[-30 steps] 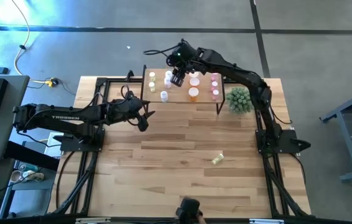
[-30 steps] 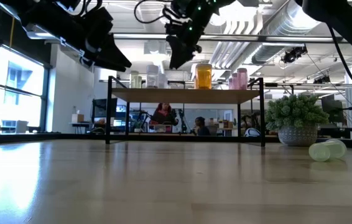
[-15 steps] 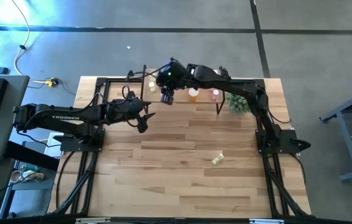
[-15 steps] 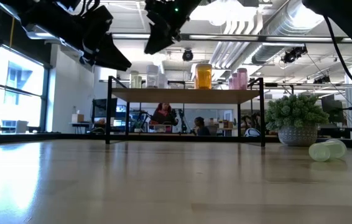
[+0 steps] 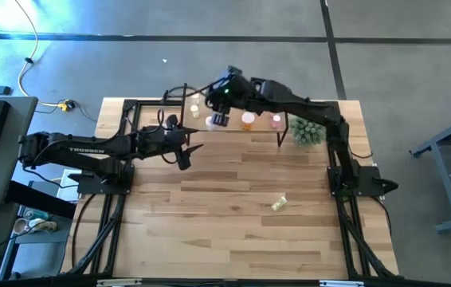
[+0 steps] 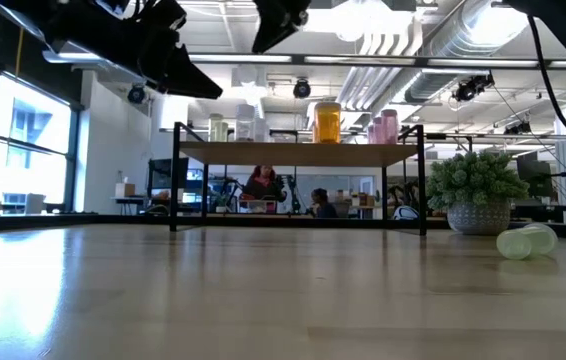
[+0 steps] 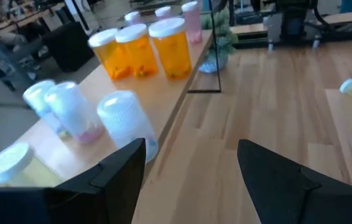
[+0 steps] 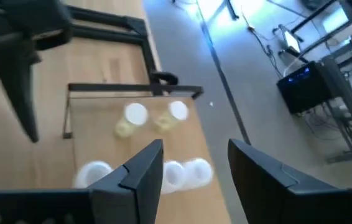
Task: Pick and place medicine bottles onto shelf by color
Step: Adjust the pill bottles on the shelf
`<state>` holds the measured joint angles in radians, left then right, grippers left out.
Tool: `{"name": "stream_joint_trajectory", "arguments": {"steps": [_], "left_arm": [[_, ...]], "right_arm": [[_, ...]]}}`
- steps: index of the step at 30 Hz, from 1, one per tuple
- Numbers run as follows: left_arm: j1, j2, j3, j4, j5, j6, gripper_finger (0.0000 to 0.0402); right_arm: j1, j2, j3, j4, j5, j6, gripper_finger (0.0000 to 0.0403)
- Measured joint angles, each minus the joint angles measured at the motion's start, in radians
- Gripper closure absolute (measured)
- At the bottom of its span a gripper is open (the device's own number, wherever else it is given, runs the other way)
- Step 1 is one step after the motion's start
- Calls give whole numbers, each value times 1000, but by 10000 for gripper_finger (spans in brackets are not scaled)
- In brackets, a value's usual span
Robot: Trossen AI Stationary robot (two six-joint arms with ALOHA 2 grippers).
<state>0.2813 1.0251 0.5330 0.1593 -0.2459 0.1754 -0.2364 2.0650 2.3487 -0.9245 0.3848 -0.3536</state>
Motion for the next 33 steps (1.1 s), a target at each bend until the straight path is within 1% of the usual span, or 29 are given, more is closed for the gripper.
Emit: {"name": "stream_joint_trajectory", "arguments": {"steps": [3,7,11,17,22,27,33], "left_arm": [[1,30,0,38,0,18,158],[27,77,0,88,-1,-1,158],[62,128,0,137,0,-20,158],[92,182,0,164,0,-48,158],[106,225,0,207,40,-65,158],[105,255,0,250,1,-67,158],[106,274,0,300,-5,-83,158]], "right_arm": [[-22,-29,4,-21,-1,13,231],[-48,-54,8,-37,-4,15,231],[-69,-62,7,-61,-16,16,231],[-85,-66,7,-92,-21,39,231],[-85,-66,7,-89,-21,36,231],[-85,-66,7,-89,-22,35,231],[-85,-66,6,-89,-22,35,231]]}}
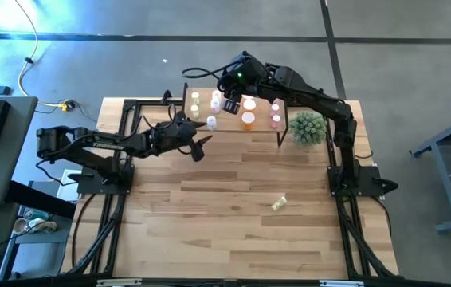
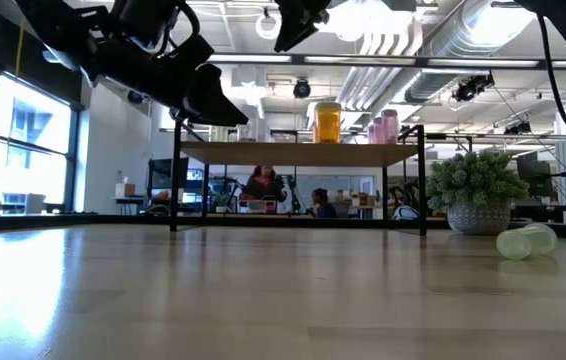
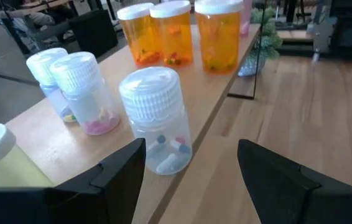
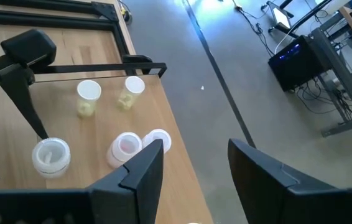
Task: Pick and place medicine bottles onto shelf by color
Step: Adjust the pill bottles on the shelf
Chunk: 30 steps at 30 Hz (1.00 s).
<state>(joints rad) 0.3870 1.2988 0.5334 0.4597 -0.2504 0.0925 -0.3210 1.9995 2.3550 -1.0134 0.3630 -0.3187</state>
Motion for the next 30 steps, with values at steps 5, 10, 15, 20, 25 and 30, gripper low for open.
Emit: {"name": "stream_joint_trajectory", "arguments": {"steps": [5,10,15,20,25,30], "left_arm": [[0,3,0,14,0,-12,158],[0,3,0,14,0,-14,158],[0,-3,0,4,1,-15,158],[-1,-58,-1,-64,8,-52,158],[-4,-132,-1,-150,8,-56,158],[-12,-213,-1,-253,7,-48,158]], "right_arm": [[0,0,0,0,0,3,231],[0,0,0,0,0,4,231],[6,0,0,-7,0,9,231],[21,0,0,-46,-48,52,231],[35,1,0,-63,-154,99,231],[59,10,-8,-85,-244,139,231]]}}
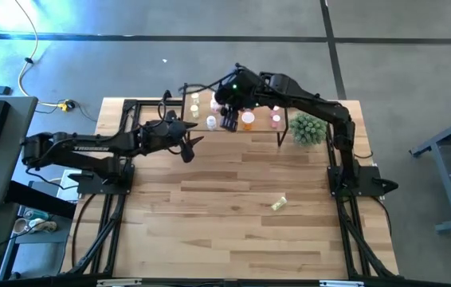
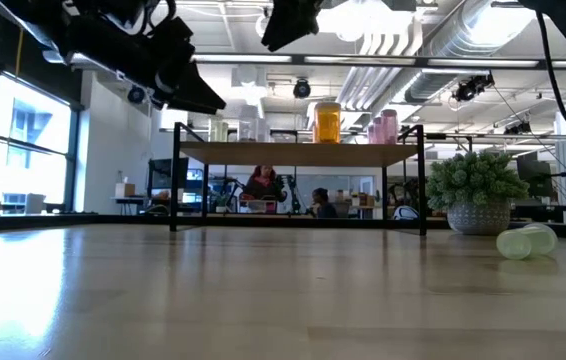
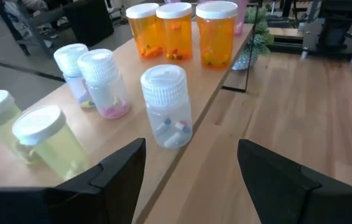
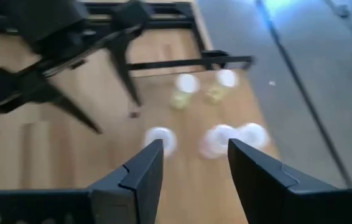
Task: Pick and place medicine bottles onto shelf by color
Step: Adjust the pill bottles on the shelf
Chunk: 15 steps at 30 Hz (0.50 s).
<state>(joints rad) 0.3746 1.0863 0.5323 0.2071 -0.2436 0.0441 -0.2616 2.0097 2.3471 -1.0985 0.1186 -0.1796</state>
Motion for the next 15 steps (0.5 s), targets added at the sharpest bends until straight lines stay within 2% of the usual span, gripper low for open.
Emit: {"name": "stream_joint_trajectory", "arguments": {"steps": [7,15], "left_arm": [[-18,-119,0,-113,-4,54,158],[-18,-210,0,-209,-46,59,158]], "right_arm": [[51,3,-104,2,-112,26,231],[81,4,-275,146,-116,80,254]]}}
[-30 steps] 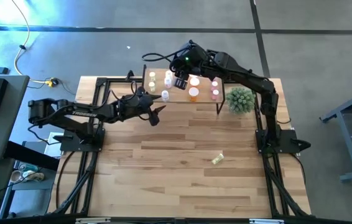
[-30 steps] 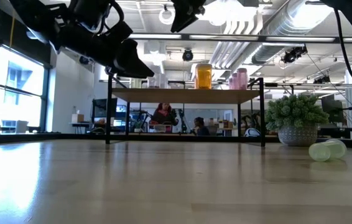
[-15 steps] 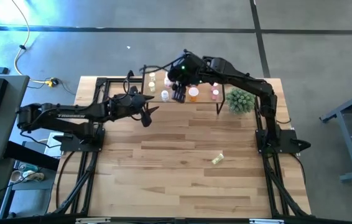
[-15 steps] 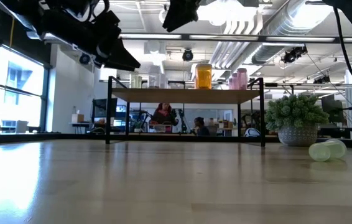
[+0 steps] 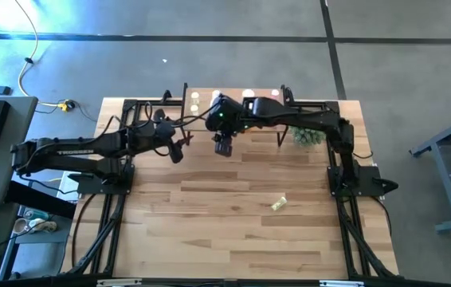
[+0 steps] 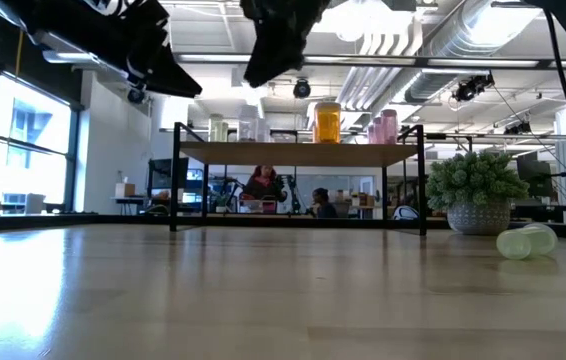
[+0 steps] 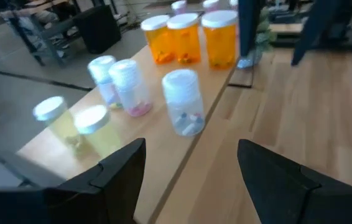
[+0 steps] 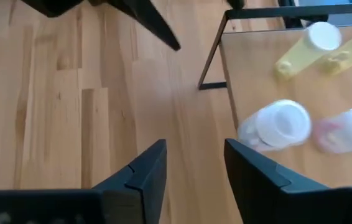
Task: Pick and place medicine bottles onto shelf by color
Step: Adjust the pill bottles on the shelf
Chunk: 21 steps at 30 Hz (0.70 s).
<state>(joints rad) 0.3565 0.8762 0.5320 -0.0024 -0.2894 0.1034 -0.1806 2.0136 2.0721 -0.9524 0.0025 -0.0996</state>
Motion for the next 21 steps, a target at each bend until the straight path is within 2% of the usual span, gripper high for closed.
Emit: {"name": "stream_joint_trajectory", "arguments": {"steps": [4,10,21], "left_arm": [[0,-16,0,-47,-43,5,158],[0,-25,0,-62,-51,5,158],[0,-24,0,-62,-51,3,158]], "right_arm": [[11,0,-97,116,1,17,271],[15,0,-201,283,27,31,292],[-9,0,-287,404,48,21,338]]}}
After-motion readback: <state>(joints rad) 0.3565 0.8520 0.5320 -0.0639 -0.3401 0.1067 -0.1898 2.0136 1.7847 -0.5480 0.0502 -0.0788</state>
